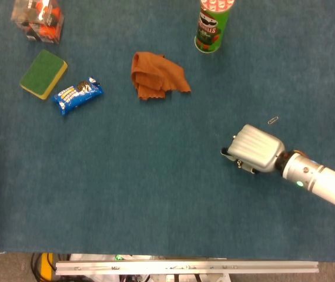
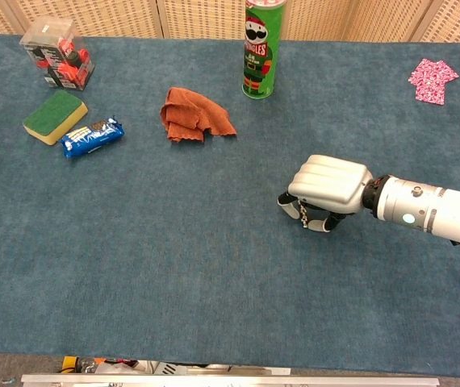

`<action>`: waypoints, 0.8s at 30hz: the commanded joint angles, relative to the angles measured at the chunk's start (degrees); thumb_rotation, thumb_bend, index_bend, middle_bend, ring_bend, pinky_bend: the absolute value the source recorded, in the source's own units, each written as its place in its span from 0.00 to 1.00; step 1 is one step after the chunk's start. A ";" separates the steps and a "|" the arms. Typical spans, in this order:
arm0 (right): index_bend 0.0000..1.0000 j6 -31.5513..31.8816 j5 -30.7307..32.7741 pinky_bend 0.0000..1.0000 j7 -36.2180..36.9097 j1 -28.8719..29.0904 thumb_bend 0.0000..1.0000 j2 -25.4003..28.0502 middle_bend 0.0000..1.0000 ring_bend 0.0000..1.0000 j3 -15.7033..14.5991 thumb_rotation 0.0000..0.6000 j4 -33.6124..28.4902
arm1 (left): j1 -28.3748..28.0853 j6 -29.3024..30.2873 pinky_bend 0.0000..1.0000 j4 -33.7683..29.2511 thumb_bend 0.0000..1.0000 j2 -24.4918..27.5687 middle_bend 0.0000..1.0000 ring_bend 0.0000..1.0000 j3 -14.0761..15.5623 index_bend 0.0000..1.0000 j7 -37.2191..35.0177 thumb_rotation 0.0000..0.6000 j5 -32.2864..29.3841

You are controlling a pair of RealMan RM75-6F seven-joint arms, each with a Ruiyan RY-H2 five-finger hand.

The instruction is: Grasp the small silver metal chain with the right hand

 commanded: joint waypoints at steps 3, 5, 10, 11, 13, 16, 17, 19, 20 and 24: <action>0.54 -0.52 0.36 1.00 -0.19 0.27 0.30 -0.01 0.95 1.00 -0.14 1.00 -0.11 | 0.03 -0.06 0.00 0.13 0.17 -0.08 0.00 0.00 0.01 0.00 -0.12 1.00 -0.03; 0.55 -0.55 0.52 1.00 -0.31 0.32 0.31 -0.12 0.95 1.00 -0.11 1.00 -0.09 | 0.02 -0.06 0.00 0.20 0.17 -0.11 0.00 0.00 -0.01 0.00 -0.22 1.00 0.02; 0.59 -0.05 0.68 1.00 -0.11 0.31 0.33 -0.39 0.96 1.00 -0.02 1.00 0.18 | 0.07 0.03 0.00 0.44 0.17 -0.17 0.00 0.00 -0.08 0.00 -0.39 1.00 0.01; 0.59 -0.05 0.73 1.00 -0.10 0.32 0.34 -0.42 0.96 1.00 -0.03 1.00 0.26 | 0.07 0.01 0.00 0.48 0.17 -0.18 0.00 0.00 -0.09 0.00 -0.40 1.00 -0.03; 0.60 -0.10 0.84 1.00 -0.09 0.34 0.34 -0.51 0.96 1.00 -0.11 1.00 0.47 | 0.07 -0.09 0.00 0.56 0.17 -0.22 0.00 0.00 -0.07 0.00 -0.41 1.00 -0.09; 0.62 0.25 0.92 1.00 0.24 0.22 0.34 -0.63 0.96 1.00 -0.17 1.00 0.67 | 0.08 -0.15 0.00 0.65 0.17 -0.27 0.00 0.00 -0.07 0.00 -0.47 1.00 -0.13; 0.63 0.49 0.97 1.00 0.50 0.14 0.34 -0.65 0.96 1.00 -0.12 1.00 0.71 | 0.07 -0.17 0.00 0.66 0.17 -0.26 0.00 0.00 -0.09 0.00 -0.49 1.00 -0.14; 0.64 1.23 1.08 1.00 1.20 -0.08 0.34 -0.61 0.97 1.00 0.01 1.00 0.78 | 0.07 -0.16 0.00 0.67 0.17 -0.17 0.00 0.00 -0.11 0.00 -0.57 1.00 -0.13; 0.65 1.65 1.08 1.00 1.53 -0.21 0.34 -0.58 0.97 1.00 0.07 1.00 0.80 | 0.07 -0.12 0.00 0.66 0.17 -0.14 0.00 0.00 -0.14 0.00 -0.57 1.00 -0.11; 0.68 4.09 0.92 1.00 3.95 -0.90 0.38 -0.20 0.98 1.00 0.28 1.00 0.71 | 0.08 0.09 0.00 0.52 0.17 0.04 0.00 0.00 -0.25 0.00 -0.57 1.00 0.02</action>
